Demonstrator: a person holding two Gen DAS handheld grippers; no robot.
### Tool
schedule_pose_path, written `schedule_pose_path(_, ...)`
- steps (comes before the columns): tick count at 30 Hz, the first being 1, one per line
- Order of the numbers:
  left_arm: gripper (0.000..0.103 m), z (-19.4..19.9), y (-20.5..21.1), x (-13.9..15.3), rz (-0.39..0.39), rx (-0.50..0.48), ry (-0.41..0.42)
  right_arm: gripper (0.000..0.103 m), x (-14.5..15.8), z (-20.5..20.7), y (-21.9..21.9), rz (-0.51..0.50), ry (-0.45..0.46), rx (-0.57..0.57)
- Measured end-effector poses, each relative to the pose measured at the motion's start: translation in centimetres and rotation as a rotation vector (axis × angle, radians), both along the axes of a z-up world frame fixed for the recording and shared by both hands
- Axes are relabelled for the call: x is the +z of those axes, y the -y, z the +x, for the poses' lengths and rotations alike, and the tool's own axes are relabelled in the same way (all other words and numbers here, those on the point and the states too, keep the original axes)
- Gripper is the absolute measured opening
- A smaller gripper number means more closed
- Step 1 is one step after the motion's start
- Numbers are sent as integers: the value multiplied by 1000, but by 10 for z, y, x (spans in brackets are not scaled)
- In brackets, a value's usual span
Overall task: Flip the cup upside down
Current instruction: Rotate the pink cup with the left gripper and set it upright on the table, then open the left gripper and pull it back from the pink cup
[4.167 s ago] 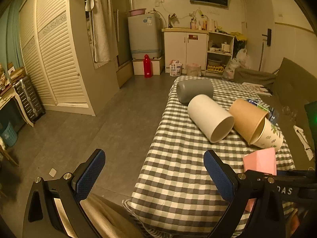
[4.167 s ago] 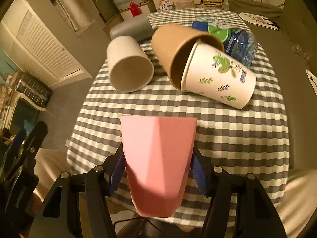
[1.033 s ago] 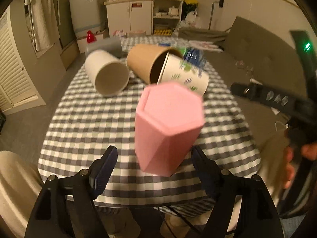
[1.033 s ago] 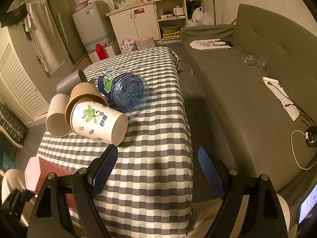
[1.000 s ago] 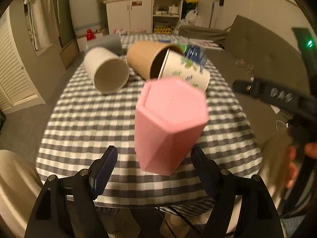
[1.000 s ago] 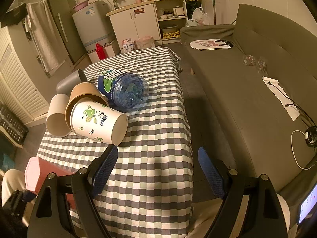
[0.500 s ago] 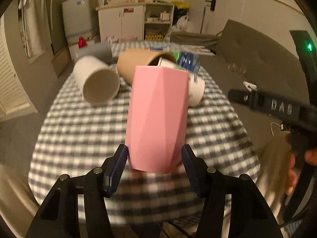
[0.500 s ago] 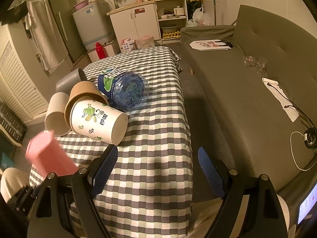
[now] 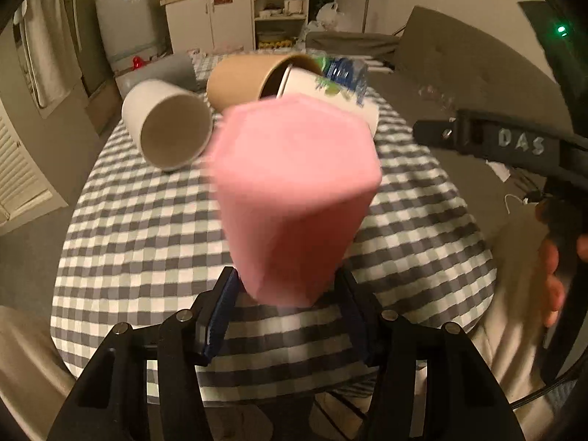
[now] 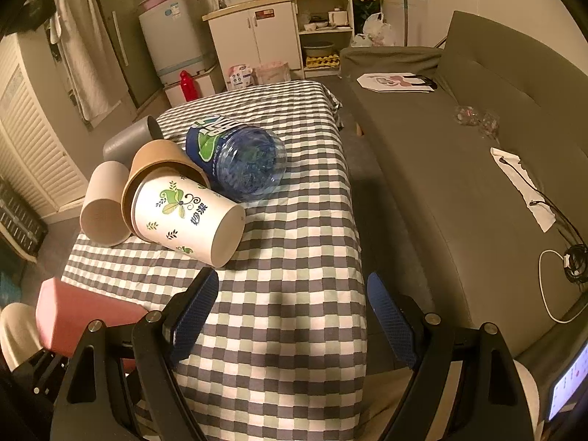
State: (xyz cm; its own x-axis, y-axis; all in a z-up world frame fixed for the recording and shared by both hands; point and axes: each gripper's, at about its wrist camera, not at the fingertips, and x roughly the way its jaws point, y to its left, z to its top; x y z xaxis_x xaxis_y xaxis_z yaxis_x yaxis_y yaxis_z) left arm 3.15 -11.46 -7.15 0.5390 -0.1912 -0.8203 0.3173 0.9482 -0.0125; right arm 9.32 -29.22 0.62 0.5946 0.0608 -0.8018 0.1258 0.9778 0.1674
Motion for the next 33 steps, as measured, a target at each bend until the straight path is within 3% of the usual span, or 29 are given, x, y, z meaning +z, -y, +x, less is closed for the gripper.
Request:
schedule_pose_path(3,74,3,4,-2,33,12,25,83,0,1,1,2,-3,0)
schedule_pose_path(19,69,61,15,-15,2,44,63,83,-2,2,3,2,-12,-2)
schedule_pose_path(24,73,52,3,-14,-15,24,54,83,2,1,0,-7,5,3)
schedule_pose_path(26,84,43,4,-11,10,14,54,83,5,0,-2,-15,13,4)
schedule_pose_path(33,85,9,-7,8,-13,-3,76,83,18,-13,-11,-39,52,15)
